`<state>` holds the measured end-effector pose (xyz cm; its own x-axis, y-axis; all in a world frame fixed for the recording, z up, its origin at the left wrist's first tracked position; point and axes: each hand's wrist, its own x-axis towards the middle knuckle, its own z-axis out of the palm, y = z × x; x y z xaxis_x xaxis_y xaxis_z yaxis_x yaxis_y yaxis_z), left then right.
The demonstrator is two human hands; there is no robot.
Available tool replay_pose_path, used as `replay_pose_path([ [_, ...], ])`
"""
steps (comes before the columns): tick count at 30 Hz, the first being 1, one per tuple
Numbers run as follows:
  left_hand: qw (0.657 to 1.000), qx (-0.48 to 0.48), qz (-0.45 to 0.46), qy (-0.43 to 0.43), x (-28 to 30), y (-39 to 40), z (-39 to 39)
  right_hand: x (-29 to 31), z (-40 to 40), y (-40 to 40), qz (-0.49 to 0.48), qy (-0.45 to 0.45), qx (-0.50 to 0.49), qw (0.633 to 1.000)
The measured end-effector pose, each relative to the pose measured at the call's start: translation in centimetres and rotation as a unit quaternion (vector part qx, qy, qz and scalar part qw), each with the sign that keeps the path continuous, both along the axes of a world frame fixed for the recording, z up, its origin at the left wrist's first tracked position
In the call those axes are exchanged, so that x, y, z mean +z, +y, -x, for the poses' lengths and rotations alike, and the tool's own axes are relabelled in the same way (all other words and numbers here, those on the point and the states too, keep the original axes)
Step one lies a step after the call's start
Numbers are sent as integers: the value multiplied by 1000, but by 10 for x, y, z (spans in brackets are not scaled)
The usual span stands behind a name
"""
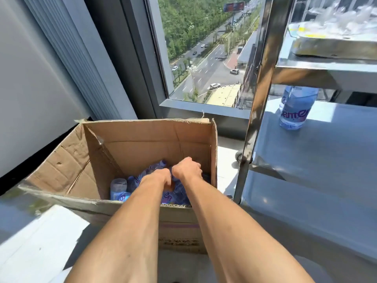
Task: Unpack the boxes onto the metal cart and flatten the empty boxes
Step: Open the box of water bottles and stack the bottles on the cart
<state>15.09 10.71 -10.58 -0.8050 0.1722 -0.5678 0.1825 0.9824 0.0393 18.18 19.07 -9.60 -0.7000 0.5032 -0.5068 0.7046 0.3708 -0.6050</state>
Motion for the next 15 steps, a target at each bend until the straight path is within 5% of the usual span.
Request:
replay_pose_path([
  [9,998,54,25,12,-19,-17,2,-32,8,-1,-91,-137,231,959],
  [15,976,195,-18,91,-50,-55,-34,-29,19,-16,-123,-68,280,950],
])
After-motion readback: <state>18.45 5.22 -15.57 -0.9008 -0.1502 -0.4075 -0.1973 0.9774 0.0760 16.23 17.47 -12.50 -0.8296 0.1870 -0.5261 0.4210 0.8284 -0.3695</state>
